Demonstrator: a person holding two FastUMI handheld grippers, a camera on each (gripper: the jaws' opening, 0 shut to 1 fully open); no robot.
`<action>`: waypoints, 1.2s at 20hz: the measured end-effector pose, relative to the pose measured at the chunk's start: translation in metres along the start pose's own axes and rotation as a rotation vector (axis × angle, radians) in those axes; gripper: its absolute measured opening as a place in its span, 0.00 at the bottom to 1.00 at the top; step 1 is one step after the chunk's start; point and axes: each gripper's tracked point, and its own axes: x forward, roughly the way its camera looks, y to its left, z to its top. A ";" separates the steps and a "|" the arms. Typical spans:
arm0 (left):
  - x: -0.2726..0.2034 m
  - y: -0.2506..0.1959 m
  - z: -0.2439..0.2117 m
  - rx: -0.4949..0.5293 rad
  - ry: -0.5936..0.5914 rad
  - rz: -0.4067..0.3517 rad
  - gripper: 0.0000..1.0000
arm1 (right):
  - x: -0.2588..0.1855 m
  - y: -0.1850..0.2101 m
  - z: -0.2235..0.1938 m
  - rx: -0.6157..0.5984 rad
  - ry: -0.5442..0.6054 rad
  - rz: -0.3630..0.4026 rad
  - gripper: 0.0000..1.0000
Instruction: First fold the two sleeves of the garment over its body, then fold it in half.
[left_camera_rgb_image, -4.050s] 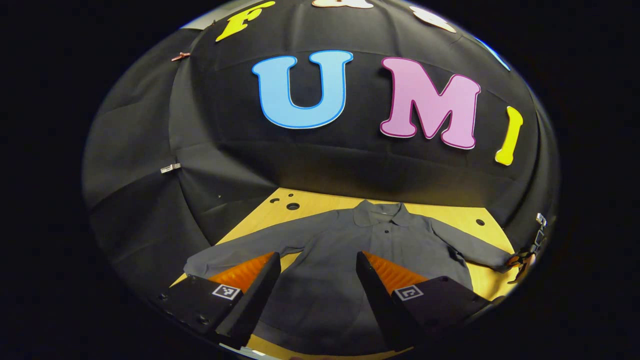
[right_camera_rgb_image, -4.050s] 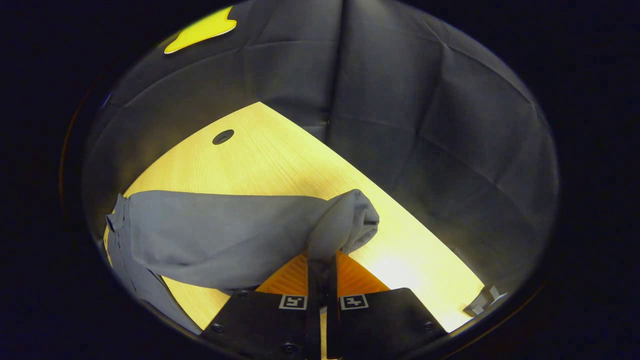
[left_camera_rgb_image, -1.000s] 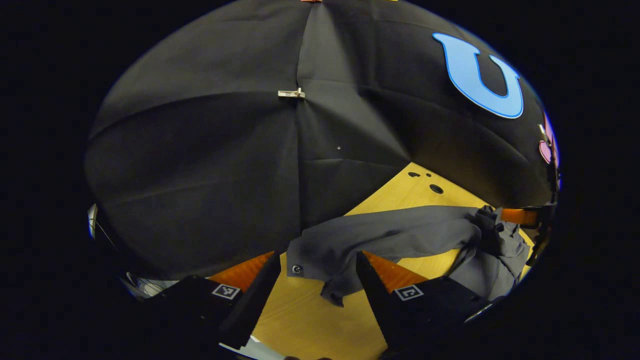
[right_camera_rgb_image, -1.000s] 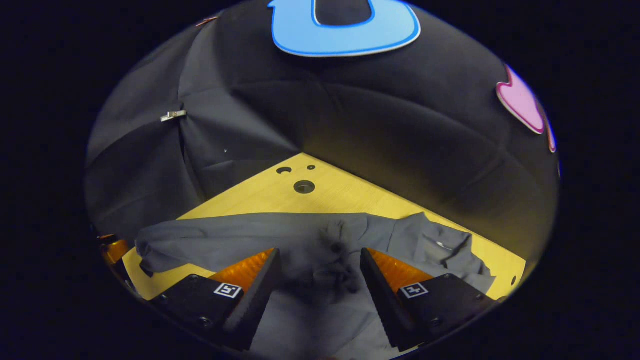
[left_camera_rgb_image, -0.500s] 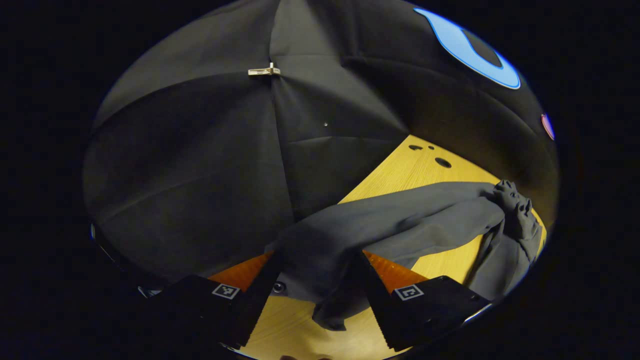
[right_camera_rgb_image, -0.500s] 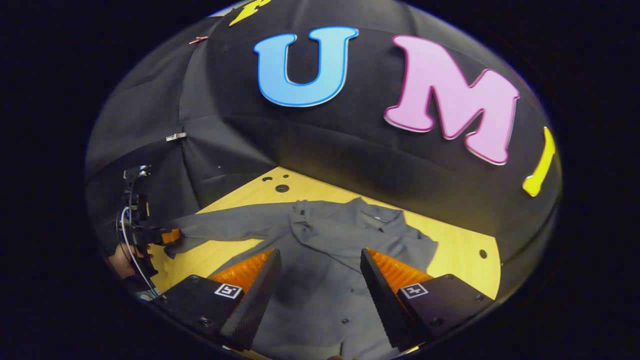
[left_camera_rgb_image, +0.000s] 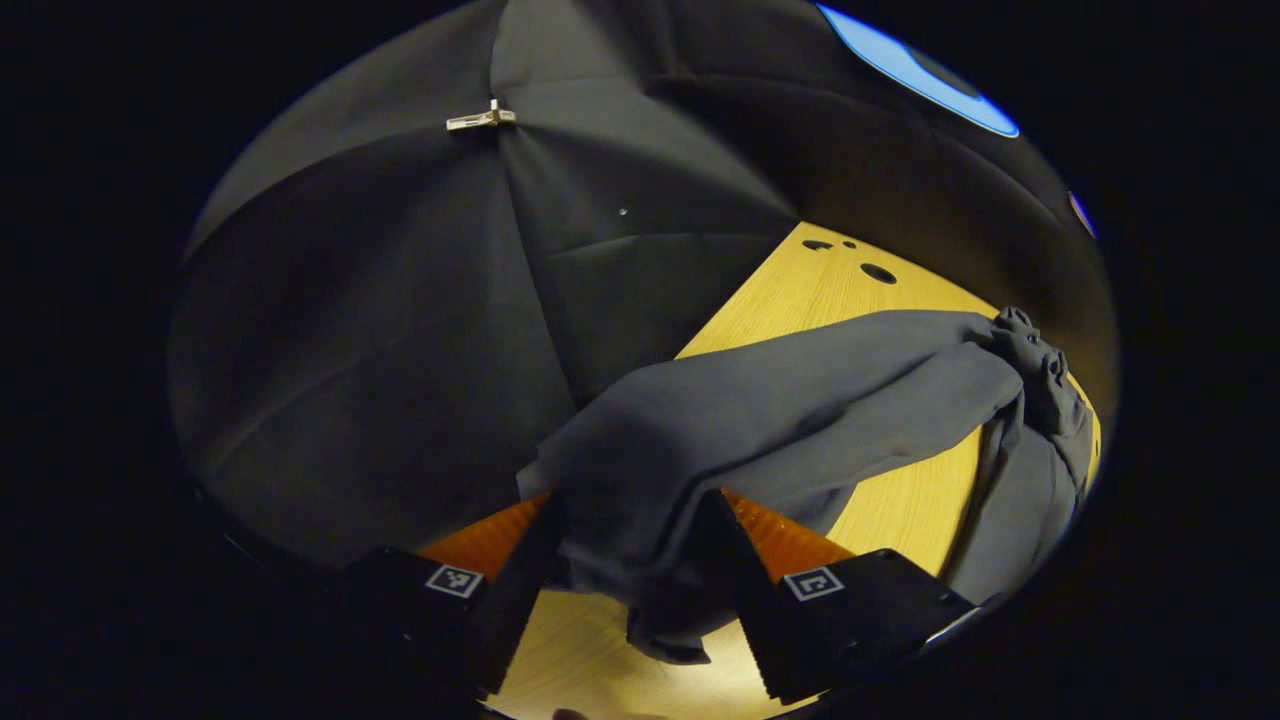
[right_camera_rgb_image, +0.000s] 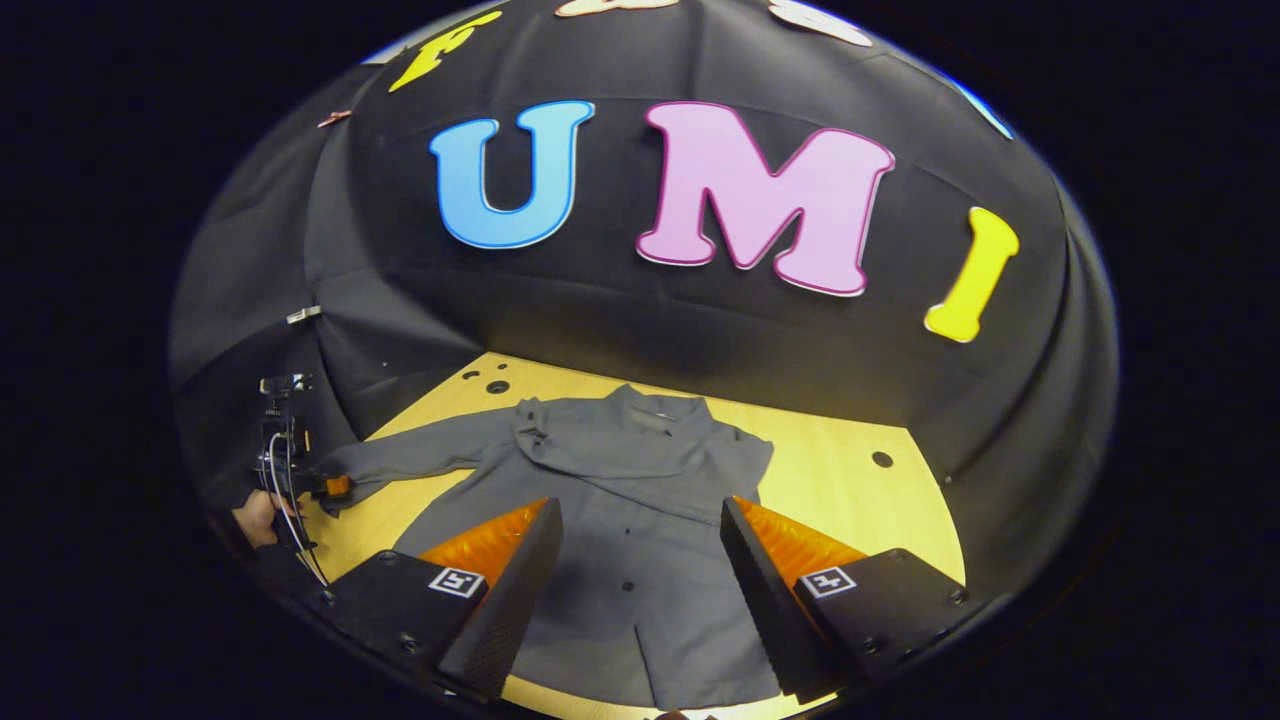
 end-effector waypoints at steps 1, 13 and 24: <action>0.000 -0.003 0.000 0.014 0.002 -0.009 0.88 | -0.005 -0.006 0.000 0.020 -0.006 -0.013 0.98; -0.005 -0.034 0.000 0.117 0.043 -0.124 0.07 | 0.014 -0.068 0.001 0.087 -0.038 -0.061 0.98; -0.047 -0.074 0.056 0.014 -0.033 -0.120 0.05 | 0.048 -0.137 -0.009 0.122 -0.021 -0.115 0.98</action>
